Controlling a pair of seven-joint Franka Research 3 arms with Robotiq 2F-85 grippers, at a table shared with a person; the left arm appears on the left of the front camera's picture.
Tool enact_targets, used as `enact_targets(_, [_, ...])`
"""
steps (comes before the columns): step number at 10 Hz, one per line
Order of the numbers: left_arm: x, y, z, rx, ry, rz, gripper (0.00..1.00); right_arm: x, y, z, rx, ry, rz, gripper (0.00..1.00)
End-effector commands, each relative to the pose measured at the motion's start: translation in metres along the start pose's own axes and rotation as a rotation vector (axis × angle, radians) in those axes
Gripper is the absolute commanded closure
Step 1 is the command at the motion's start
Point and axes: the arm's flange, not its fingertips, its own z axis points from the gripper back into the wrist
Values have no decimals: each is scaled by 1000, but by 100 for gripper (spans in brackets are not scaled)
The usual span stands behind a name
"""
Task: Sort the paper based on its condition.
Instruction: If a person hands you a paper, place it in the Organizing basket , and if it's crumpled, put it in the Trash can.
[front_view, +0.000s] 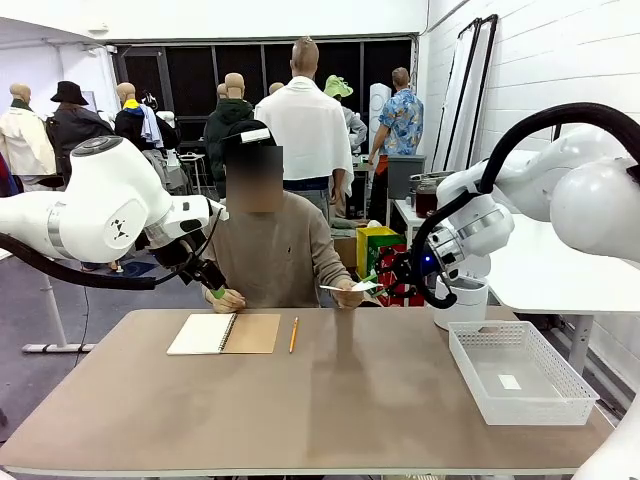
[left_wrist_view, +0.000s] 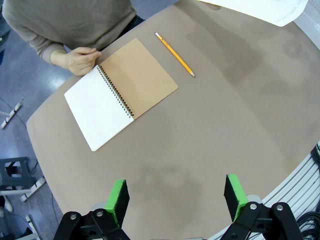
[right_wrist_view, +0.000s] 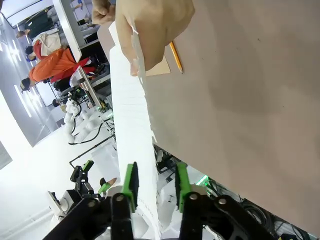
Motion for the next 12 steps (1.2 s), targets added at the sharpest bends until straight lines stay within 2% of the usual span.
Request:
enact_targets(1, [0,2,0,7,1,-6,0,7,8,-1,27,-6,-30,100])
enact_targets(5, [0,2,0,7,1,-6,0,7,7,-1,32,-6,-17,100])
enact_targets(8, [0,2,0,7,1,-6,0,-3,16,4,30,11,50,100])
enact_targets(10, [0,2,0,7,1,-6,0,-19,26,28,30,-8,128,100])
enact_targets(12, [0,2,0,7,1,-6,0,-34,26,61,0,-69,186,100])
